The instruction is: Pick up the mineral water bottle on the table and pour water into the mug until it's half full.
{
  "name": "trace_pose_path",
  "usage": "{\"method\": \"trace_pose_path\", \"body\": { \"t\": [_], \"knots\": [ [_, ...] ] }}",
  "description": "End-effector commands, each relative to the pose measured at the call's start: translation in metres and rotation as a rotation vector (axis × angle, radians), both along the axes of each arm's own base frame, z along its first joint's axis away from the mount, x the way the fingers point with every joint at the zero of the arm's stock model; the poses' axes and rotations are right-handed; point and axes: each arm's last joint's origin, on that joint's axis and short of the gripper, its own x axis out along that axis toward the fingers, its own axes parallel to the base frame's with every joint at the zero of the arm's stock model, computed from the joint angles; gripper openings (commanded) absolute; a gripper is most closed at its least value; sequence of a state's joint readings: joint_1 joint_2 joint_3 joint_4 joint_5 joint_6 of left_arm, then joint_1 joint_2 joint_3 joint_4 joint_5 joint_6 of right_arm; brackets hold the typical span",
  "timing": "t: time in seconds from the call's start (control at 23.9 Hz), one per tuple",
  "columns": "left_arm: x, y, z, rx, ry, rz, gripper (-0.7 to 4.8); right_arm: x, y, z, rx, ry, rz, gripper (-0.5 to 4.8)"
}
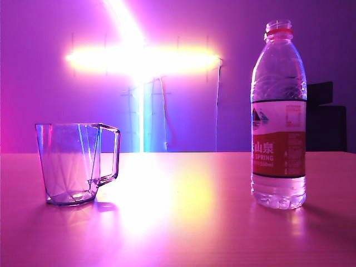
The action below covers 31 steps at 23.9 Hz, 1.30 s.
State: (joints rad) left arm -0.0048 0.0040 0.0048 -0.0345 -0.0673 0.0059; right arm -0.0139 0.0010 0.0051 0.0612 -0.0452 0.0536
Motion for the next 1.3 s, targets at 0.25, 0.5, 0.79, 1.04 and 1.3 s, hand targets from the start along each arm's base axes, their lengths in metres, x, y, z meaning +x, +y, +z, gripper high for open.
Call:
{"method": "trace_pose_path", "body": {
  "t": [0.25, 0.5, 0.79, 1.04, 1.3],
  "knots": [
    [0.0, 0.0, 0.003, -0.003, -0.015, -0.003, -0.02, 0.0, 0.0, 0.0, -0.002, -0.014, -0.003, -0.08],
    [0.0, -0.007, 0.003, -0.003, -0.015, -0.069, -0.02, 0.0, 0.0, 0.0, 0.051, -0.013, 0.005, -0.08],
    [-0.007, -0.04, 0.002, -0.004, -0.005, -0.417, -0.02, 0.0, 0.002, 0.001, 0.227, -0.001, 0.088, -0.08],
    [-0.014, -0.059, -0.003, 0.014, 0.052, -0.614, -0.02, -0.002, 0.006, 0.007, 0.271, 0.001, 0.214, -0.08],
    [-0.023, -0.07, -0.003, 0.019, 0.055, -0.759, -0.02, -0.01, 0.008, 0.03, 0.29, 0.048, 0.272, -0.09]
  ]
}}
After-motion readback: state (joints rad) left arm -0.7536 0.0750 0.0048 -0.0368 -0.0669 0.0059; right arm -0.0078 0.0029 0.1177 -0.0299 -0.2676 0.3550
